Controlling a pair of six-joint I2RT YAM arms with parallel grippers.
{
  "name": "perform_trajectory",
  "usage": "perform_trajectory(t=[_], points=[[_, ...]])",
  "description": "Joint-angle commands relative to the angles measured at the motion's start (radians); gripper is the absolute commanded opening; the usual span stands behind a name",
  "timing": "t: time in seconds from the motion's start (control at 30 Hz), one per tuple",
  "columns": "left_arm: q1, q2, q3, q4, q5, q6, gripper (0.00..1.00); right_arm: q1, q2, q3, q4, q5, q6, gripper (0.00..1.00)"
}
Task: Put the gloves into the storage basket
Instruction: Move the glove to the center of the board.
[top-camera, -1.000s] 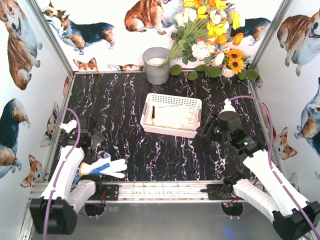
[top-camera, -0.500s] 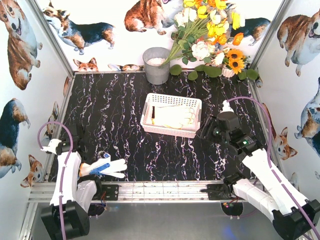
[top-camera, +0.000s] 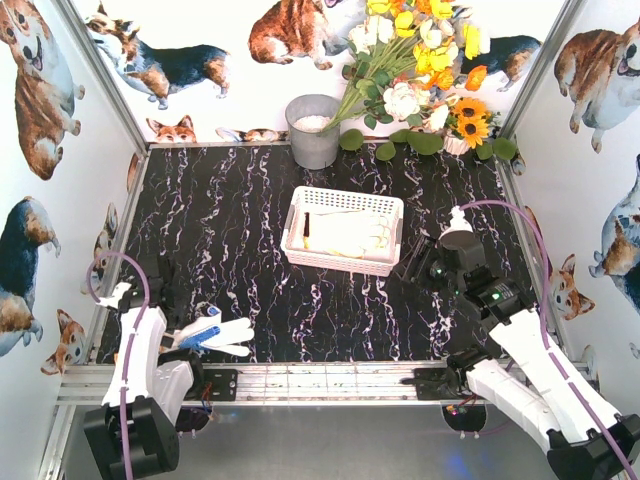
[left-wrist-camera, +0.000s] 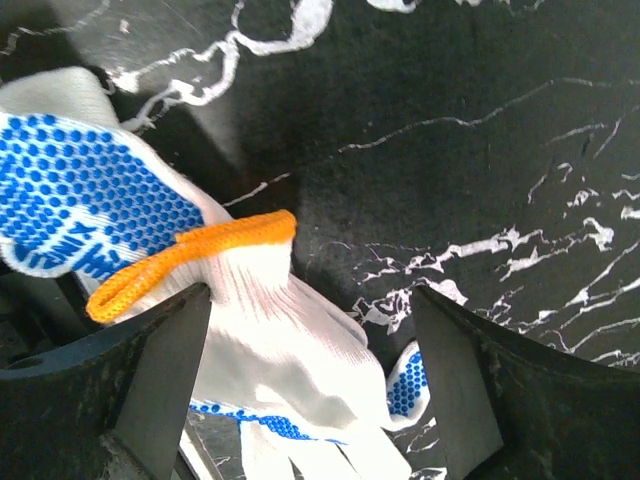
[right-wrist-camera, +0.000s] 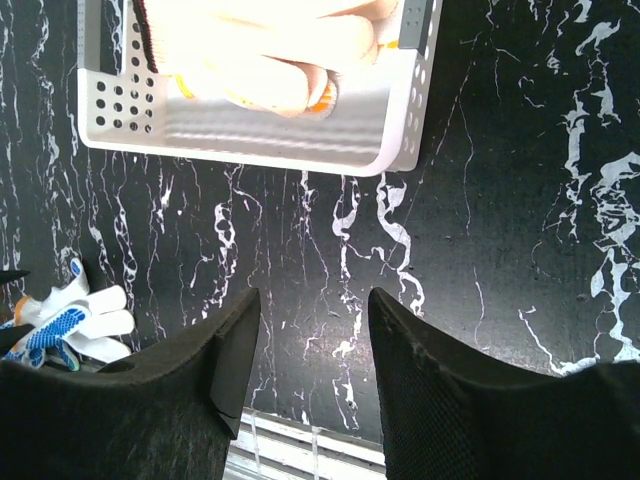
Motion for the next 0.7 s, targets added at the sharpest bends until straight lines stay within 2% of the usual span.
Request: perform_trajectory(t=[0.0,0.23,0.3,0.37,0.43,0.67], points=[[-0.014,-0.001,-0.035,0.059,0.094,0.031,0.73,-0.006,-0.021,-0.02,0.047,0.008,0.017,0.5],[-0.108,0.038,-0.089,0.127,0.154,0.017,0.62,-0.006,-0.02,-0.022,0.059,-0.002,0.023,0.5],[-0.164,0.044,-0.087,0.143,0.155,-0.016,0.54,-0.005,-0.024,-0.024,0.06,0.004,0.023,0.5],[-0.247,0.055,-0.082,0.182,0.158,-0.068,0.43,-0.006,-0.026,-0.028,0.061,0.006,0.024,0.5],[-0.344,0.084,-0.072,0.222,0.159,-0.14,0.37,-0.006,-0.027,-0.032,0.062,0.003,0.032,0.5],[-0.677,0.265,0.051,0.328,0.098,-0.284,0.32,-0.006,-0.063,-0.061,0.111,-0.052,0.074,0.49]])
